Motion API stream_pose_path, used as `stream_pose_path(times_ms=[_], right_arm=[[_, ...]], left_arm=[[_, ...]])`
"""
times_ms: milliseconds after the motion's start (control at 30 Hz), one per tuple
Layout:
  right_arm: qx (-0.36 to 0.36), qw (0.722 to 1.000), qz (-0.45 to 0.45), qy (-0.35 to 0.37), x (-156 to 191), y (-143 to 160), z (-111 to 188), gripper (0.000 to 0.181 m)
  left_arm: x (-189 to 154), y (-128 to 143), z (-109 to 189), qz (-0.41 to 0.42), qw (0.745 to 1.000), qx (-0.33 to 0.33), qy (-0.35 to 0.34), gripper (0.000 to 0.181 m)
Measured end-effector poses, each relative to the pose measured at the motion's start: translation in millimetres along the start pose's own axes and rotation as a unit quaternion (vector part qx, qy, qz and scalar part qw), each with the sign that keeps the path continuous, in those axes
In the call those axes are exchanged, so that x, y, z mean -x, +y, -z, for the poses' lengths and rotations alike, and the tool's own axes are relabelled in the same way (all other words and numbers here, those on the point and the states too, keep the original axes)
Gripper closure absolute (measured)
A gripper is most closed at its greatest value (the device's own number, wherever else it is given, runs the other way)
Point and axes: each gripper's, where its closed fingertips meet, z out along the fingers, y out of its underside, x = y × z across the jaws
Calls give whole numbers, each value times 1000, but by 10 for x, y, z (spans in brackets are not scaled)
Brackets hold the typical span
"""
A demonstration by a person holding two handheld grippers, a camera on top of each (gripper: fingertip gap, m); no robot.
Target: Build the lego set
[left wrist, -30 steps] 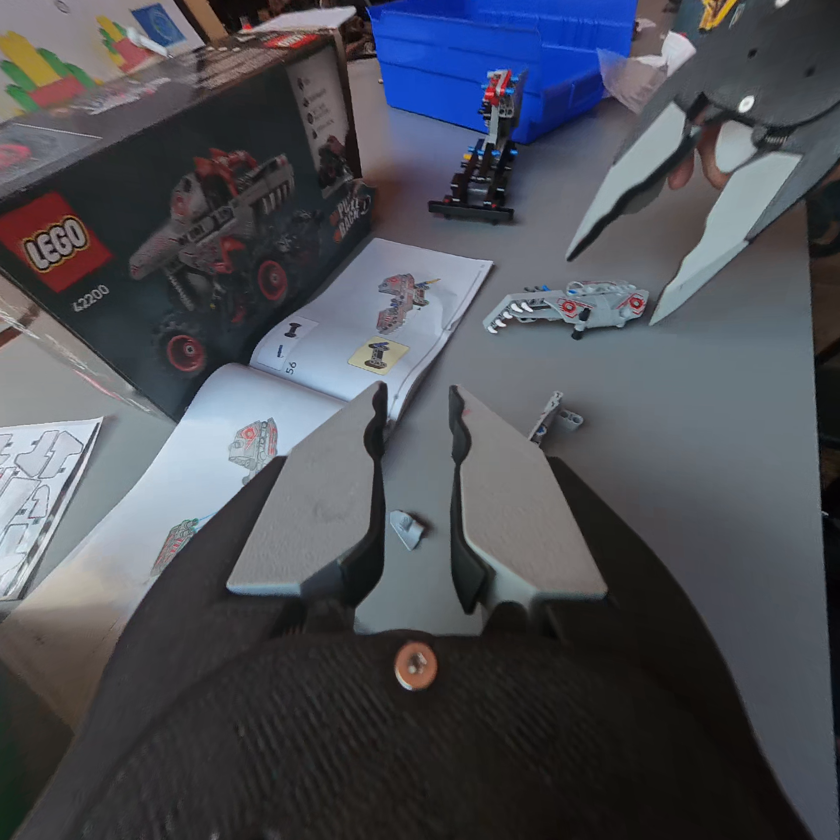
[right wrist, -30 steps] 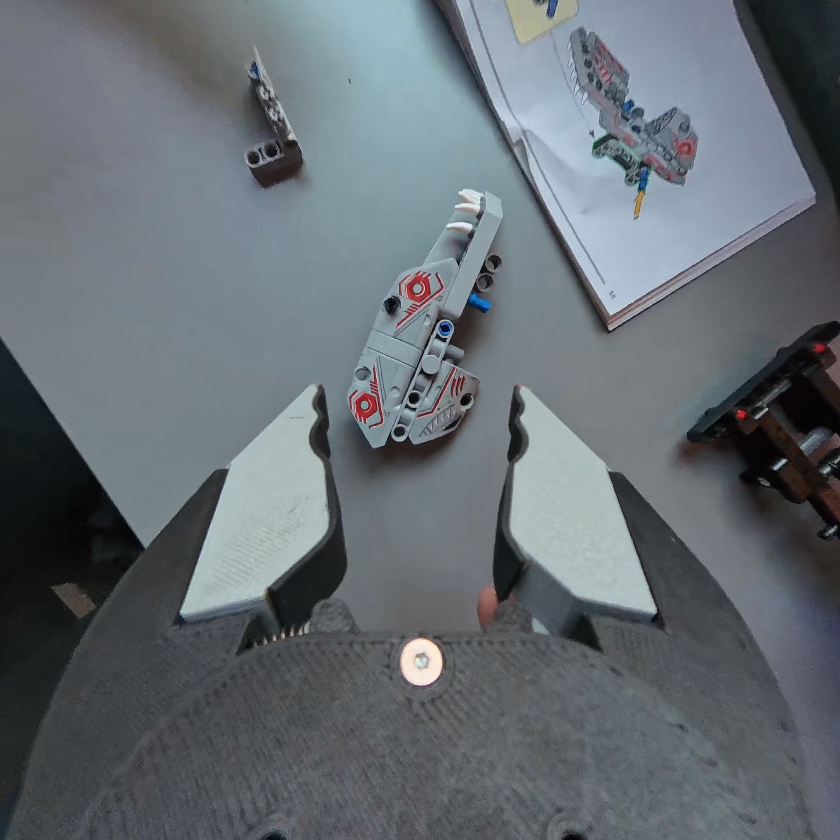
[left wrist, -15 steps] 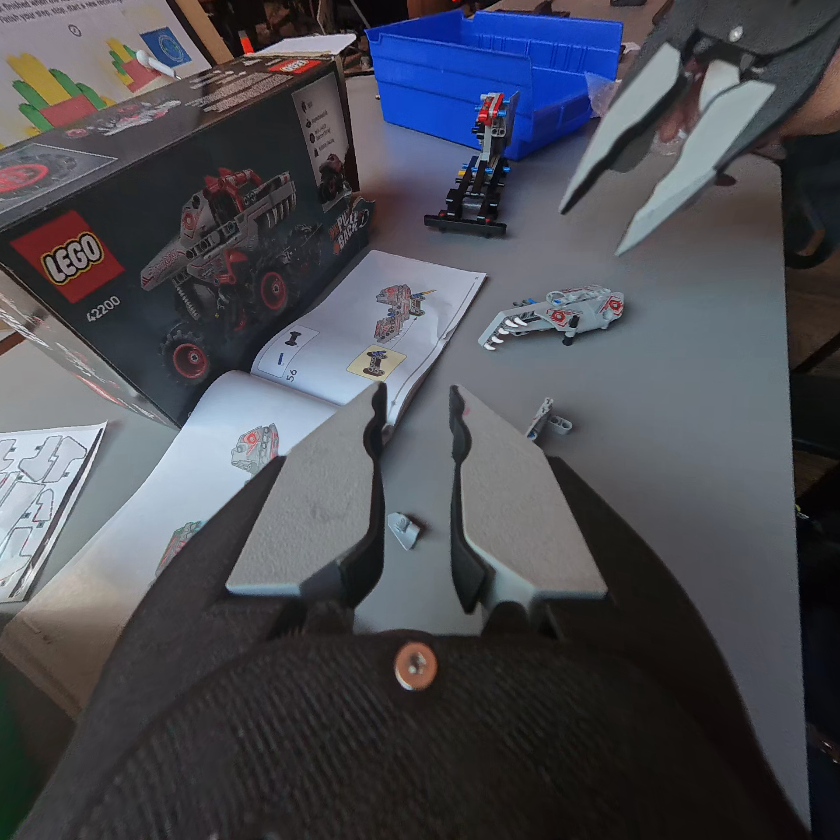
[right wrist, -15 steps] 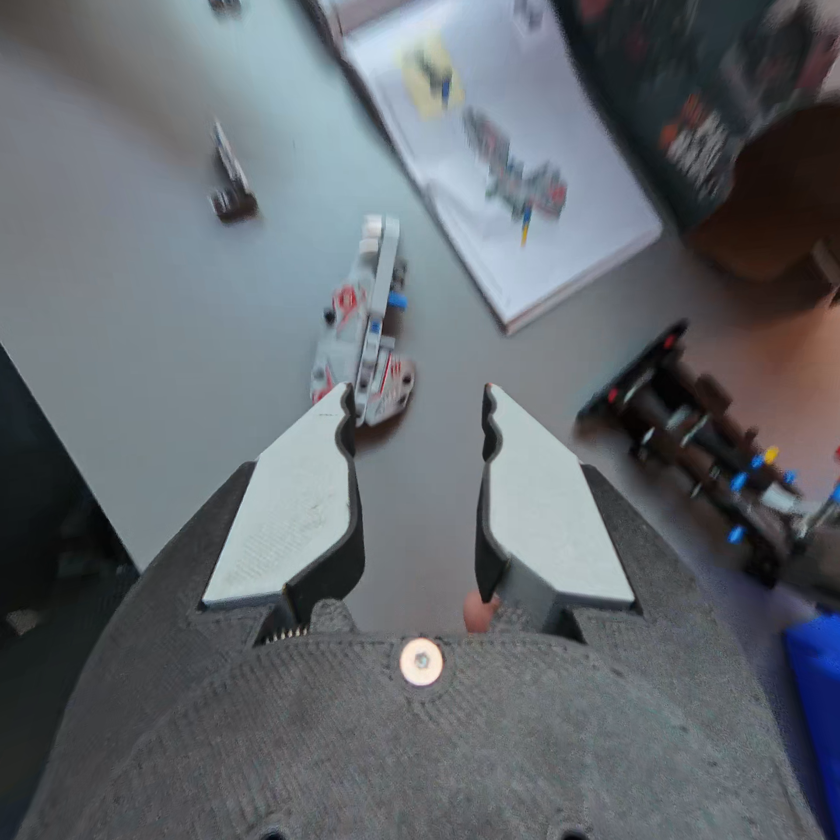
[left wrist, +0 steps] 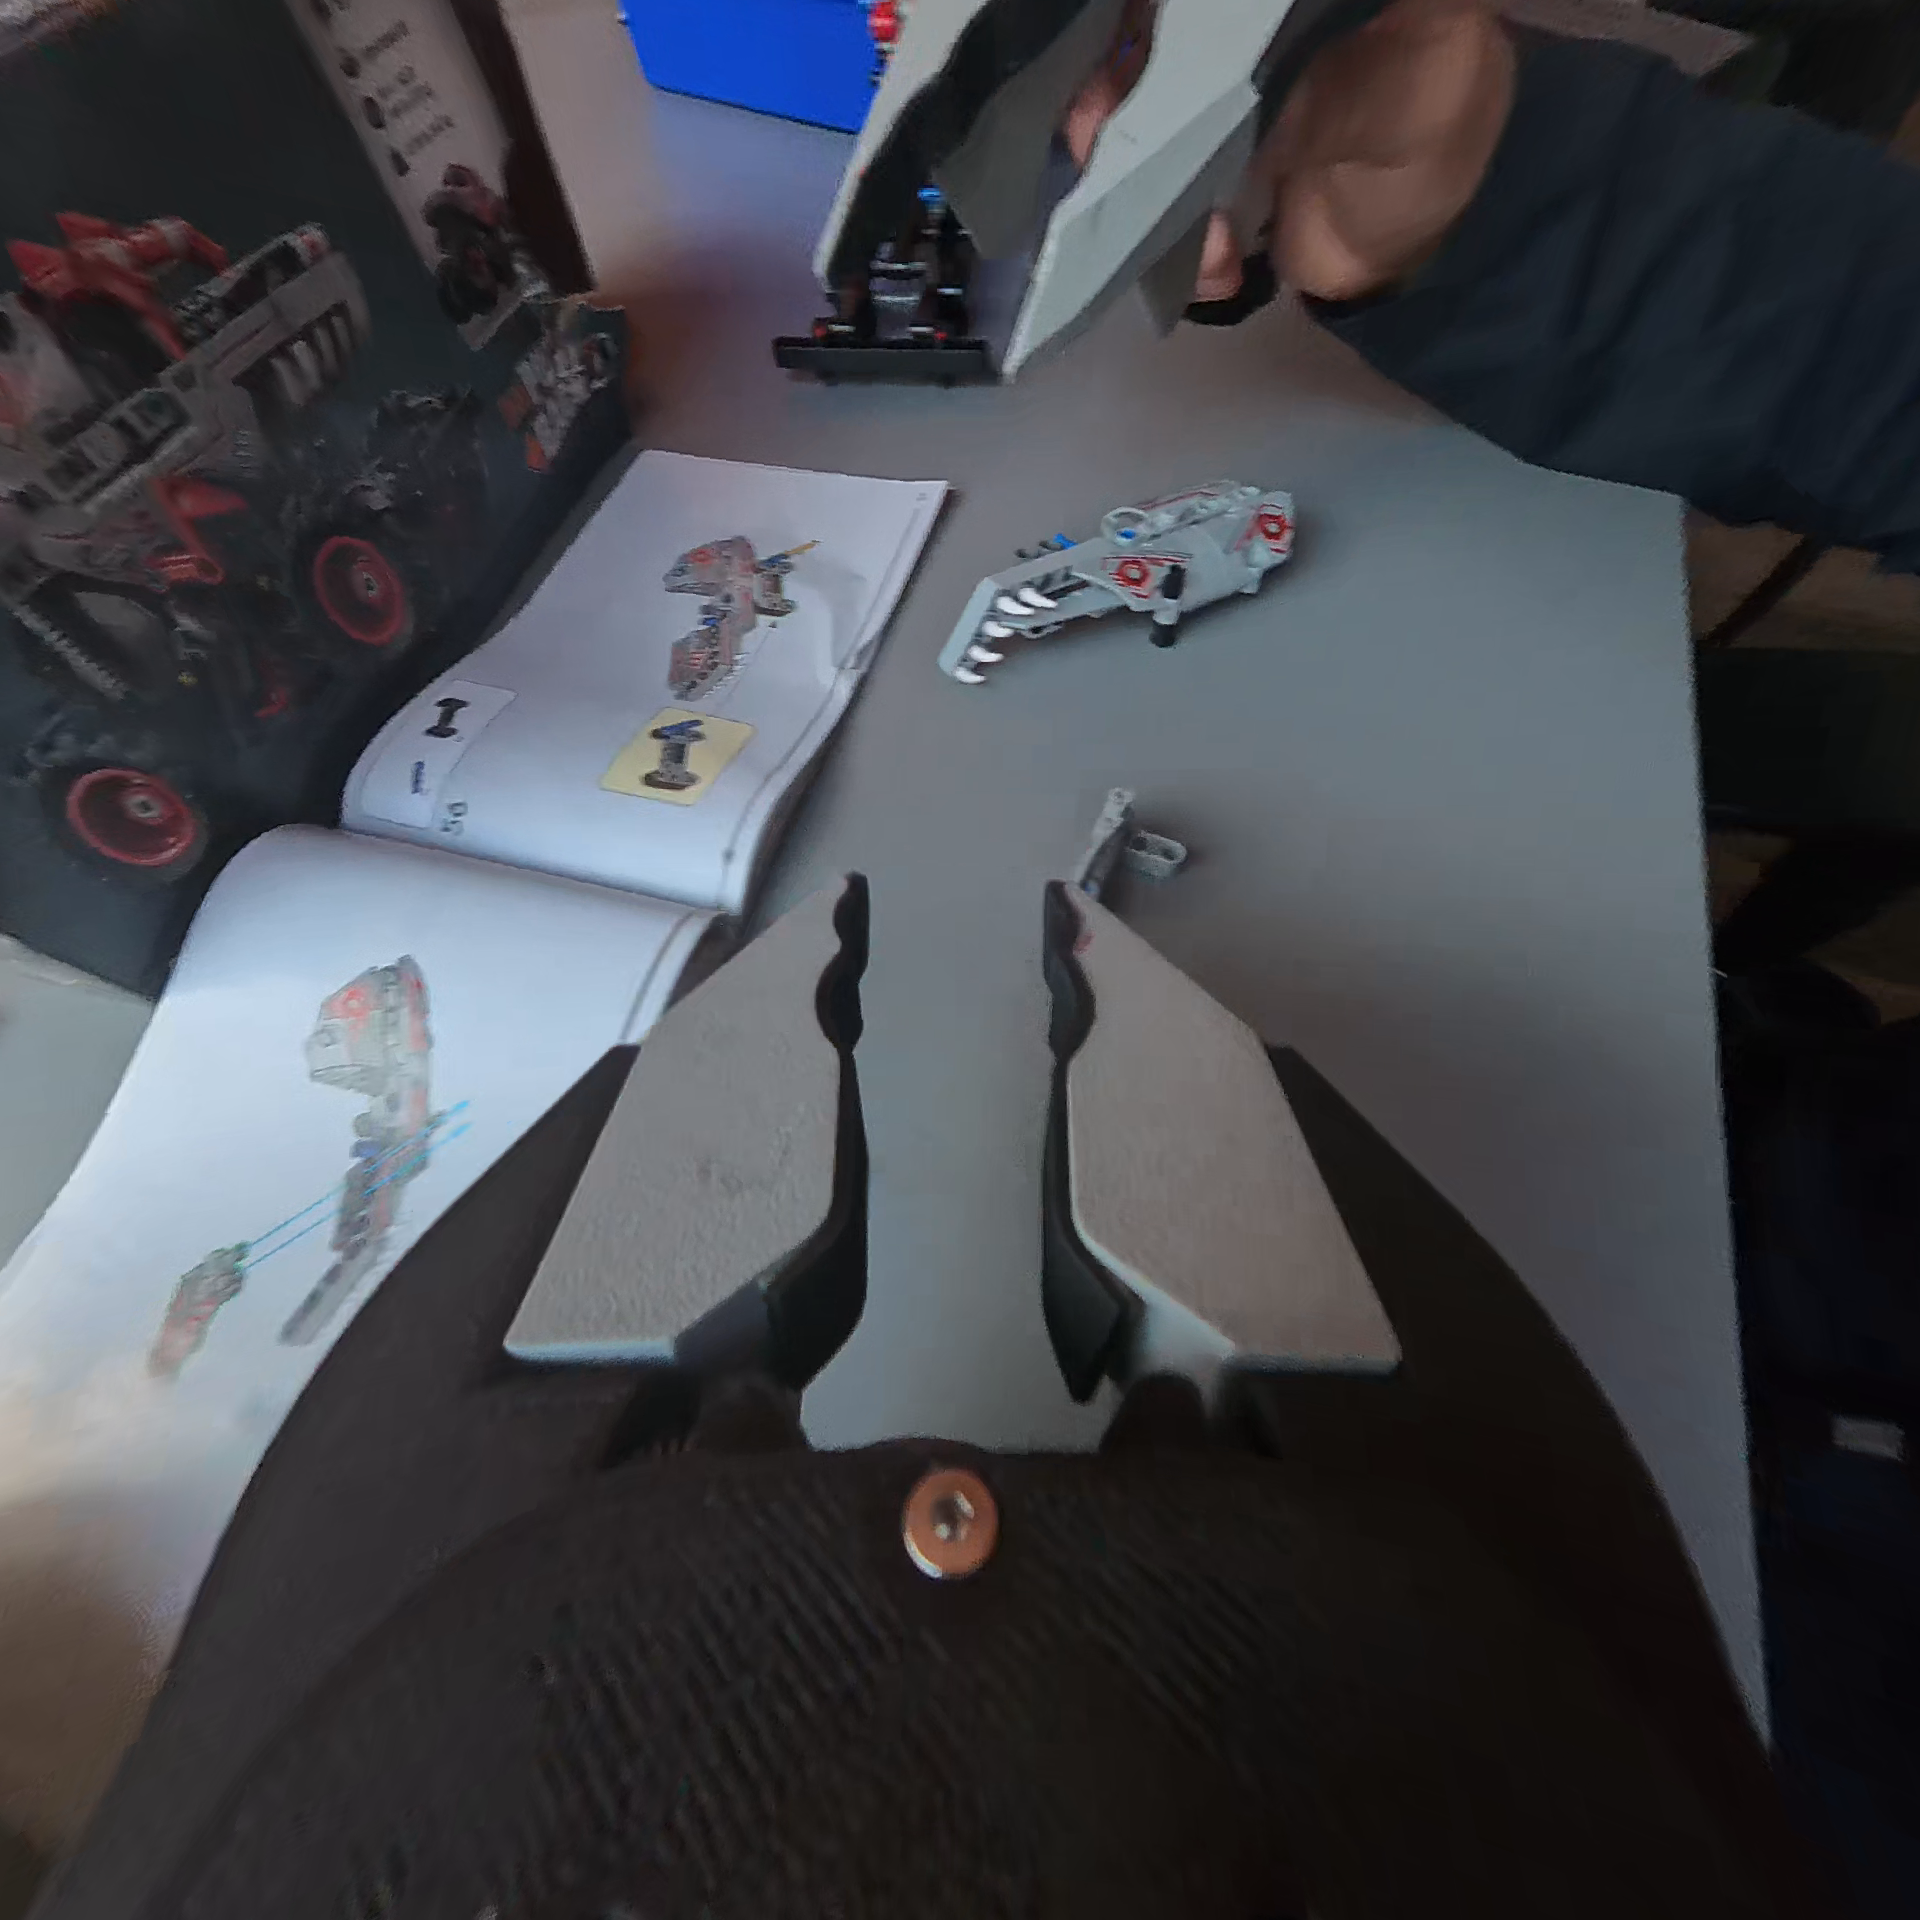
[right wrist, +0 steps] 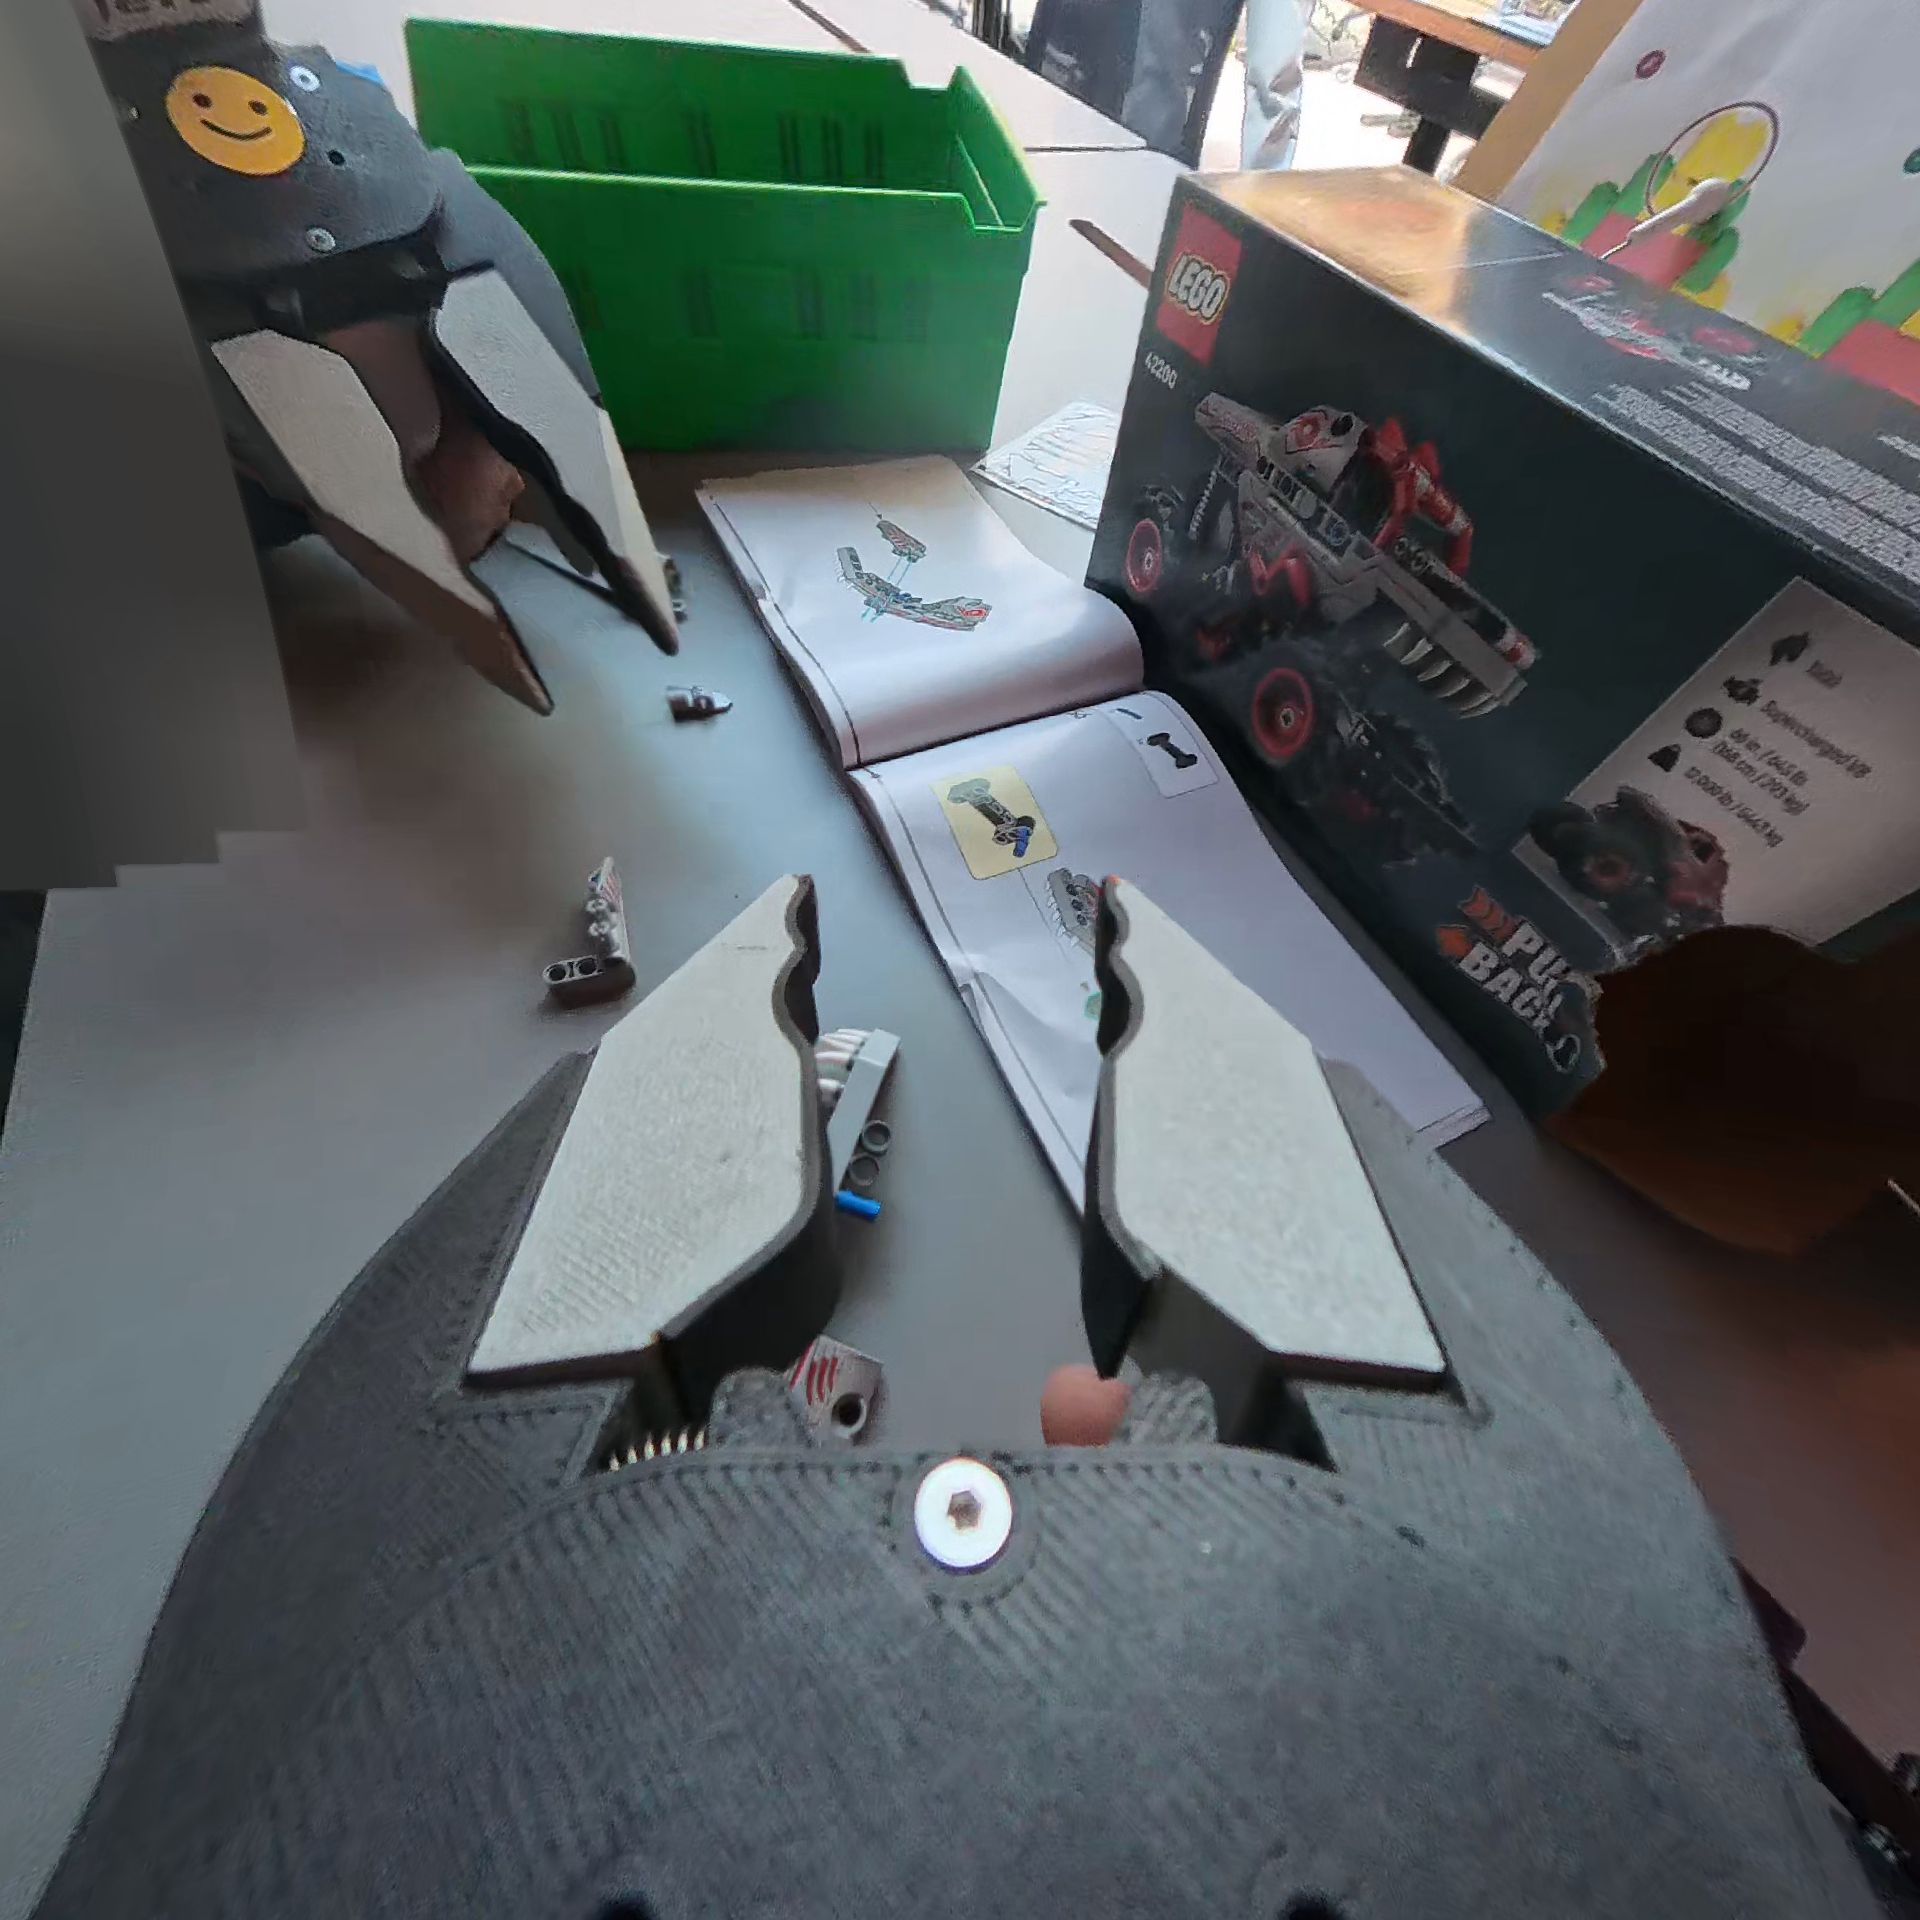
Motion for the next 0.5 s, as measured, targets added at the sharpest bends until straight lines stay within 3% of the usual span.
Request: stream_pose_path(times_ms=[200, 400, 500], right_arm=[[16, 999, 30, 9, -29, 92, -18, 132], [42, 993, 94, 50, -103, 230, -91, 133], [27, 995, 84, 54, -136, 220, -76, 134]], left_arm=[[-299, 103, 75, -83, 996, -12, 3, 152], [-627, 64, 334, -111, 986, -91, 84, 153], [-928, 101, 647, -154, 963, -150, 165, 156]])
